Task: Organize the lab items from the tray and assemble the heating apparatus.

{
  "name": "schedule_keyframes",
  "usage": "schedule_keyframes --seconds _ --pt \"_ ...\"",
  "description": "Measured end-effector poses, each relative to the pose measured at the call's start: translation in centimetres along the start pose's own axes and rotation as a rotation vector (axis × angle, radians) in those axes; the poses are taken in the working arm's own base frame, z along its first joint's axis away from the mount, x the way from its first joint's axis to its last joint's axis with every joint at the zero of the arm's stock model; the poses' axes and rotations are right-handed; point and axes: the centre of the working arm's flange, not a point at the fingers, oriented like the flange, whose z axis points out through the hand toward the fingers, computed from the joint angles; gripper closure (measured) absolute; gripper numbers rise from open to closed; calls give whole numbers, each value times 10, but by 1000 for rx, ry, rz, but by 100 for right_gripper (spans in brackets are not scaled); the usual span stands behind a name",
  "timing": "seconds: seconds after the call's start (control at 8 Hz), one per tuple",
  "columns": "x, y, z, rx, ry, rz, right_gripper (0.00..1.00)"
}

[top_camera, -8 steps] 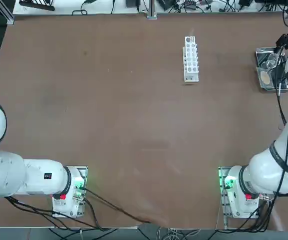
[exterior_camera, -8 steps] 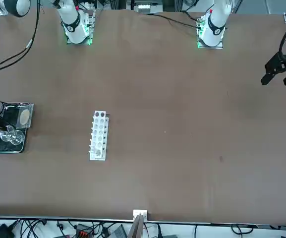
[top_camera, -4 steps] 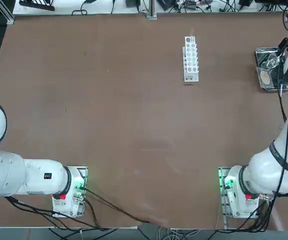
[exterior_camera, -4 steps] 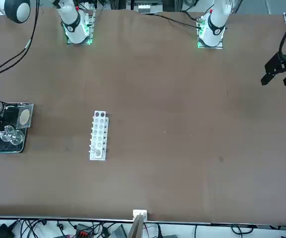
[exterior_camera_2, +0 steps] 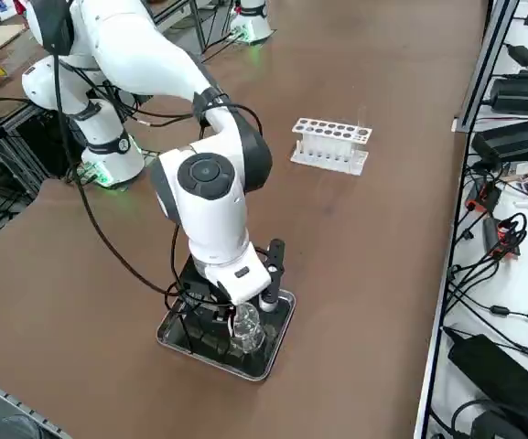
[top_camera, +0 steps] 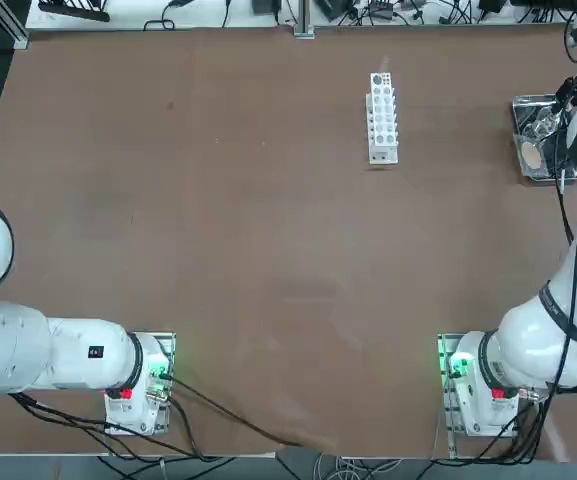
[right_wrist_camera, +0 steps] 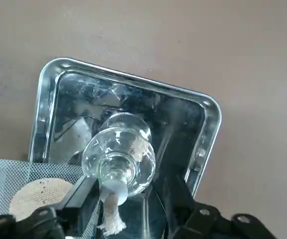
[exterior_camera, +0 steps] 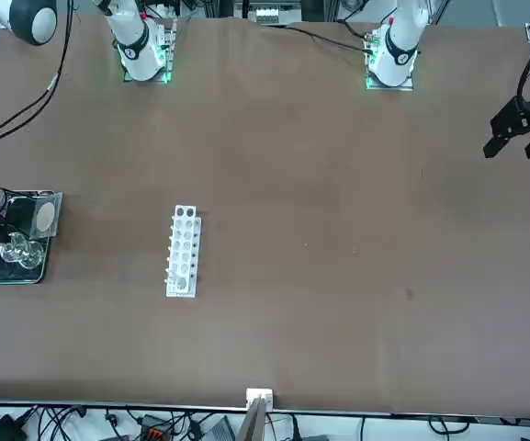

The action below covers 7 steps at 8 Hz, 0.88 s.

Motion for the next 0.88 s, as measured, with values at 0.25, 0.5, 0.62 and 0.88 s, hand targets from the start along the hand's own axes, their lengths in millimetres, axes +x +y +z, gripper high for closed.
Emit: schedule_keyframes --seconds 0.25,0.5,0.62,0.88 --pt "1 -2 2 8 -1 -1 27" --pt "3 -6 4 21 -5 -5 31" --pt "3 -6 4 23 -6 -5 32" --pt "3 -6 4 23 -6 -4 34"
